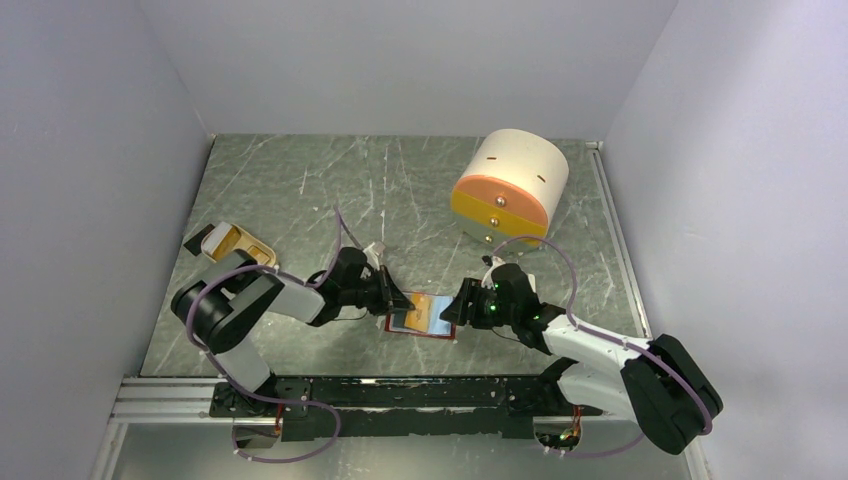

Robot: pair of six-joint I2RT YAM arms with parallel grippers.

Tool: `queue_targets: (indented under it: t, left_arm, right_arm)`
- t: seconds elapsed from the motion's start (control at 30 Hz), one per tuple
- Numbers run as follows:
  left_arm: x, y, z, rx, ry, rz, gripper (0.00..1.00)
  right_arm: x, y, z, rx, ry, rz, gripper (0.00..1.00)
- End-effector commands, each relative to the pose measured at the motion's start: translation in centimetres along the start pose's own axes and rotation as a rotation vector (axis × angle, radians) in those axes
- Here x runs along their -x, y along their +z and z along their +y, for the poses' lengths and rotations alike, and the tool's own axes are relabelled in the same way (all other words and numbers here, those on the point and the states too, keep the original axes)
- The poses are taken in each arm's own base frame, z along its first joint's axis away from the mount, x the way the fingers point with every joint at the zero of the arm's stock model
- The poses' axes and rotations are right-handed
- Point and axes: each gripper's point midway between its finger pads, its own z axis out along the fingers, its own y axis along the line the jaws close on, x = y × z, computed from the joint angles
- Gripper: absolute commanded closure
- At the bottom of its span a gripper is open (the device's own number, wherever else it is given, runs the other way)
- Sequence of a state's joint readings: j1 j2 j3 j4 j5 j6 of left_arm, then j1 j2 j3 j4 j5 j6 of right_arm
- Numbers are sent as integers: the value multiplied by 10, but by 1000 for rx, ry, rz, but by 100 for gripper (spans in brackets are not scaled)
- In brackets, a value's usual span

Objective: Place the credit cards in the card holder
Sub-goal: Insert the credit card into the card holder.

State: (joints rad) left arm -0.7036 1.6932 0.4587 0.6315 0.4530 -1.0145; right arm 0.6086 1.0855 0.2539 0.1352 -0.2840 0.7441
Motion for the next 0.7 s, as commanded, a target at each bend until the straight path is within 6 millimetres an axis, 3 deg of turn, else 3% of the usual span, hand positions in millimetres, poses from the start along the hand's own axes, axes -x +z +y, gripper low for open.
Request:
queue_targets:
  t: [0.0,0.2,0.3,0.67]
  left_arm:
    - [12,-3,11,86,12,-86,91]
    - [23,-11,17,159,58,-134,91]
    - [25,-10,10,136,76,-133,91]
    - [-3,7,-6,4,-10,-75,91]
  right_arm:
    - [-8,2,-5,-12,-4,21,42]
    - [-5,1,-5,-21,-16,20,42]
    - [-7,2,-6,-21,-16,28,42]
    - [-5,2,-4,-16,-7,16,42]
